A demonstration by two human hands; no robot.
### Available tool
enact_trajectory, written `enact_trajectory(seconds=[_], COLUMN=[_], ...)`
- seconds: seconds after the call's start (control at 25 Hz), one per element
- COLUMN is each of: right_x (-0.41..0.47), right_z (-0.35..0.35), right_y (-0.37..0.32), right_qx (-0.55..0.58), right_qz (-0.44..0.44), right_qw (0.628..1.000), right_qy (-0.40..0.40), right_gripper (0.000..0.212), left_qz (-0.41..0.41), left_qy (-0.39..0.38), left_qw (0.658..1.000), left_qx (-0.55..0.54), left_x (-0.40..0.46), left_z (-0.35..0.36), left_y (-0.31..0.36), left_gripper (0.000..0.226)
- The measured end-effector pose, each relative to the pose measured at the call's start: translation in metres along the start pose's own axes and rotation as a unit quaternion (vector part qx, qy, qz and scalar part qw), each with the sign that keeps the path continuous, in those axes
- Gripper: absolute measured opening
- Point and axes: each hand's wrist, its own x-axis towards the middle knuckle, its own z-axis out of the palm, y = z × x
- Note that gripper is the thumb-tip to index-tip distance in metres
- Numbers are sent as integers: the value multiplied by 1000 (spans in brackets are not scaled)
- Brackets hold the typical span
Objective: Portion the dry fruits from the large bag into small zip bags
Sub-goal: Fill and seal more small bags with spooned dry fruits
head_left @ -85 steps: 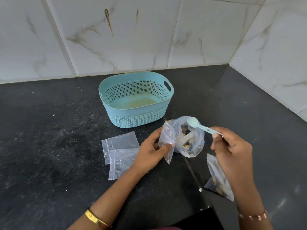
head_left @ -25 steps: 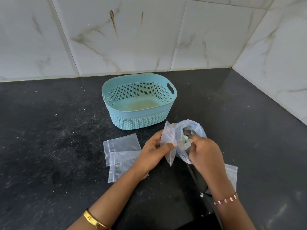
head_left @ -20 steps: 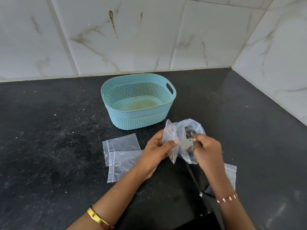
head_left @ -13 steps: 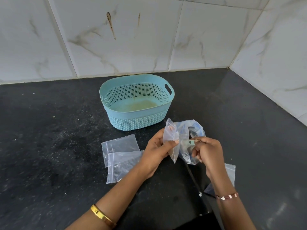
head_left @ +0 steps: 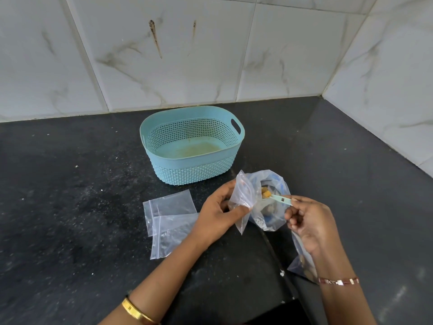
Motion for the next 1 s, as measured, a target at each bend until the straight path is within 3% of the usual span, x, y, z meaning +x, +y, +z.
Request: enact_trajectory(seconds=[0.44, 0.8, 1.0], right_x=[-11, -42, -51], right_z=[-12, 2, 23], right_y=[-10, -32, -21], right_qx=[0, 14, -99], right_qz=[-14, -70, -183], right_qw=[1000, 994, 977], right_qy=[4, -84, -45], right_gripper=[25, 23, 31], left_qz=[8, 3, -8], left_qy=[26, 22, 14], left_qw=[1000, 1000, 1000], left_qx=[6, 6, 8], left_x=[-6, -5, -5], left_z=[1, -2, -3], left_y=[-10, -14, -15], left_gripper=[43, 41, 41])
